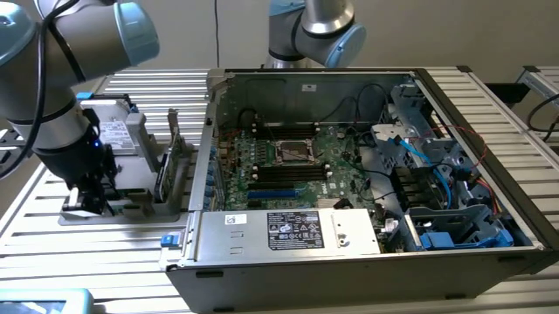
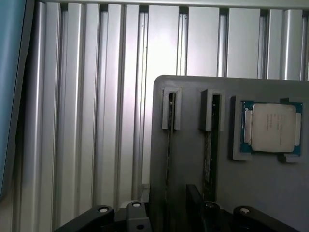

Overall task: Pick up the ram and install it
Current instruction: 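Pick up the ram and move it above insertion slot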

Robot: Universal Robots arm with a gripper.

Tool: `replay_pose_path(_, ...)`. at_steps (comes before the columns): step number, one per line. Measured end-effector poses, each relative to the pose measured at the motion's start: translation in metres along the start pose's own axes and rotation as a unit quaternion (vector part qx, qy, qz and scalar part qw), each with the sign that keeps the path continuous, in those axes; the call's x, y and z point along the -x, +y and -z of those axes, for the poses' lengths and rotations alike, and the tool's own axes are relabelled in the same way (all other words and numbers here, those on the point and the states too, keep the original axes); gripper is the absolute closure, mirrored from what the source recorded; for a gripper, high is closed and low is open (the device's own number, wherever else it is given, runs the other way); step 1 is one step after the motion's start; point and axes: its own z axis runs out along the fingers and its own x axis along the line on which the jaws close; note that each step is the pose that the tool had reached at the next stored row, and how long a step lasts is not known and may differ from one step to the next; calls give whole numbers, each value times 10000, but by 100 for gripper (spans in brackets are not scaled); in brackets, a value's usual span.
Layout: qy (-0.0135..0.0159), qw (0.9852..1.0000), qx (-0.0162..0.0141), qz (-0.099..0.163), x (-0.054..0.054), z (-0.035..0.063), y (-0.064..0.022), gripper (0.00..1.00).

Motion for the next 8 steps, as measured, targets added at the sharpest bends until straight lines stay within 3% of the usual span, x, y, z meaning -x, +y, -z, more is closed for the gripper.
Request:
replay_pose_path(3,-1,10000,-1,0,1,-21,0,60)
replay_pose_path(7,1,10000,1,0,0,-39,0,85)
replay_pose_path(8,0,10000,0,0,0,-38,0,85)
